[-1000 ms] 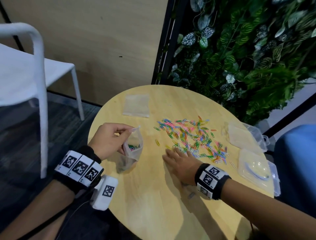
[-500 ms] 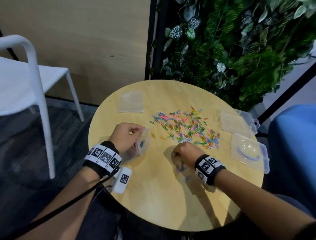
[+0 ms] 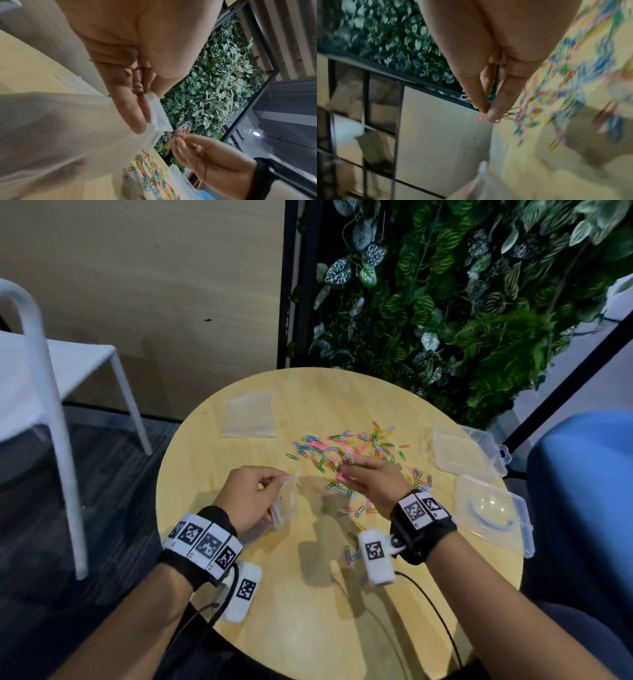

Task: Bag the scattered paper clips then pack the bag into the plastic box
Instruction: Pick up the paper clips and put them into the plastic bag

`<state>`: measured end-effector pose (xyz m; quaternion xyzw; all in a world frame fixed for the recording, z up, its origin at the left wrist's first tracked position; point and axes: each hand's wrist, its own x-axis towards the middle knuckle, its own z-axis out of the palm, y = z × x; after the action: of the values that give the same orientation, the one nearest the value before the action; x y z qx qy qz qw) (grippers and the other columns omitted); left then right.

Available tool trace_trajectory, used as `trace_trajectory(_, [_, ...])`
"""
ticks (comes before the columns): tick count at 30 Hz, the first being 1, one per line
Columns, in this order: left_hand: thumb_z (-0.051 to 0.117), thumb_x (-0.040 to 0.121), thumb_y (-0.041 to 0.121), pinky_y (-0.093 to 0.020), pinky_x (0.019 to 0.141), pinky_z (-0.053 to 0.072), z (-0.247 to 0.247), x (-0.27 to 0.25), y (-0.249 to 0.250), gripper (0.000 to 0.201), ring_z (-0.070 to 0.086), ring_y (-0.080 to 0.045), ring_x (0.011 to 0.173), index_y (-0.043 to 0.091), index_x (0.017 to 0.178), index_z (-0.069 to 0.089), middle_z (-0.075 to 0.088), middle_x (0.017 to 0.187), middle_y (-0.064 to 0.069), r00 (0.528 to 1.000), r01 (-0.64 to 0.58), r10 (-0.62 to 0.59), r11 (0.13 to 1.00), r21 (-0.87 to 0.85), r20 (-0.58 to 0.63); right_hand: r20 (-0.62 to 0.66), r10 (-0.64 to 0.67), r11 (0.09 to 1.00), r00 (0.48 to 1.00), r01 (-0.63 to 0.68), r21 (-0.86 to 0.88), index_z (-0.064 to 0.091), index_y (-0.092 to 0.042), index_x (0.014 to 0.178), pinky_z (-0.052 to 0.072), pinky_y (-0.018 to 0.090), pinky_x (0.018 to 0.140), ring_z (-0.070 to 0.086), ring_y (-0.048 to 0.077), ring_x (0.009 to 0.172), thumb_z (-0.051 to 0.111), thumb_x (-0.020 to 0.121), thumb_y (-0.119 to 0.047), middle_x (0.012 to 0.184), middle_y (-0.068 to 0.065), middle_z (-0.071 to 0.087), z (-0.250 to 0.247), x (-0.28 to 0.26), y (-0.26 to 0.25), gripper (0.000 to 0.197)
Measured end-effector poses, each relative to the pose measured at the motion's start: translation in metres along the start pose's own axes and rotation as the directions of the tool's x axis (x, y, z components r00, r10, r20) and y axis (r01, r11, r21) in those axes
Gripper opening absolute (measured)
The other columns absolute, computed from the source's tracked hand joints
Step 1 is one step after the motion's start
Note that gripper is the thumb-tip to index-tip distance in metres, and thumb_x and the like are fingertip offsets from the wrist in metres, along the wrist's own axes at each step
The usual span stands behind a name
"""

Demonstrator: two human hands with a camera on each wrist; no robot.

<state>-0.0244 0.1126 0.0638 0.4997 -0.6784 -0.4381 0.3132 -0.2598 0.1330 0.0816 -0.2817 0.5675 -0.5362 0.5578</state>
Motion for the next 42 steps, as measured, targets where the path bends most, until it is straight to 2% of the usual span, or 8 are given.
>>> trace_trajectory(6, [0.055,0.099,0.013,-0.033,0.053,0.061,-0.001,0.001,0.001,0.022,0.073,-0.03,0.063,0.009,0.108,0.074,0.075,0.091,-0.012,0.999,0.033,-0.033,0.998,-0.053,-0.013,0.268,0.13,0.981,0.955,-0.163,0.102,0.063,0.004,0.085,0.059,0.022,0.073,0.07,0.016,0.073,0.059,0.085,0.011,0.084,0.016,0.067,0.058,-0.014,0.016,0.008])
trace_trajectory(12, [0.057,0.098,0.016,-0.043,0.055,0.062,-0.006,0.001,-0.001,0.019,0.074,-0.027,0.061,0.014,0.106,0.074,0.074,0.091,-0.011,0.998,0.058,-0.059,0.994,-0.09,-0.009,0.249,0.035,0.972,0.968,0.024,-0.232,0.07,-0.005,0.083,0.058,0.026,0.076,0.066,0.015,0.069,0.056,0.089,0.006,0.08,0.011,0.068,0.08,-0.01,0.039,0.019])
trace_trajectory(18, [0.057,0.098,0.016,-0.043,0.059,0.063,-0.006,0.0,0.003,0.019,0.074,-0.027,0.057,0.013,0.108,0.074,0.072,0.077,0.008,0.995,0.095,-0.094,0.988,-0.12,0.016,0.435,-0.134,0.339,0.891,0.453,-0.824,0.076,-0.009,0.083,0.053,0.03,0.07,0.065,0.023,0.074,0.055,0.079,-0.002,0.077,0.011,0.073,0.083,-0.011,0.024,0.022])
trace_trajectory(21, [0.056,0.099,0.015,-0.041,0.058,0.063,-0.005,0.0,0.006,0.02,0.074,-0.026,0.056,0.014,0.11,0.072,0.072,0.085,0.0,0.996,0.093,-0.091,0.989,-0.115,0.019,0.444,-0.155,0.317,0.883,0.47,-0.824,0.077,-0.013,0.099,0.045,0.015,0.076,0.067,0.016,0.086,0.054,0.085,-0.003,0.095,0.006,0.075,0.079,-0.013,0.01,0.028])
trace_trajectory(25, [0.056,0.098,0.016,-0.045,0.057,0.062,-0.008,-0.001,0.006,0.02,0.073,-0.029,0.056,0.016,0.109,0.073,0.071,0.086,0.005,0.997,0.071,-0.072,0.993,-0.095,-0.002,0.302,-0.222,0.553,0.927,0.375,-0.744,0.074,-0.017,0.1,0.06,0.032,0.07,0.07,0.015,0.071,0.067,0.085,-0.014,0.086,0.001,0.074,0.041,-0.022,-0.011,0.017])
trace_trajectory(29, [0.057,0.098,0.015,-0.037,0.054,0.062,-0.011,-0.003,0.008,0.02,0.073,-0.026,0.055,0.017,0.11,0.073,0.07,0.087,0.005,0.998,0.066,-0.066,0.995,-0.076,-0.003,0.043,0.05,0.121,0.998,0.037,-0.992,0.043,-0.022,0.139,0.056,0.037,0.078,0.065,0.022,0.09,0.083,0.064,-0.046,0.119,0.005,0.058,-0.031,-0.044,0.008,0.088])
trace_trajectory(32, [0.057,0.098,0.016,-0.036,0.053,0.062,-0.013,-0.002,0.007,0.02,0.074,-0.026,0.058,0.018,0.109,0.074,0.071,0.09,0.002,0.999,0.042,-0.043,0.998,-0.043,-0.008,-0.063,0.268,0.002,0.961,-0.066,-0.998,0.027,-0.011,0.146,0.054,0.038,0.085,0.055,0.029,0.111,0.082,0.055,-0.059,0.136,0.011,0.04,-0.052,-0.069,0.036,0.117])
trace_trajectory(42, [0.059,0.097,0.015,-0.037,0.058,0.062,-0.012,-0.004,0.006,0.02,0.074,-0.027,0.066,0.03,0.094,0.071,0.074,0.099,-0.009,0.999,0.035,-0.035,0.999,-0.041,-0.017,-0.047,0.037,0.271,0.998,-0.056,-0.961,0.048,-0.017,0.133,0.049,0.026,0.078,0.055,0.021,0.096,0.082,0.061,-0.04,0.125,0.009,0.046,-0.019,-0.024,0.066,0.083])
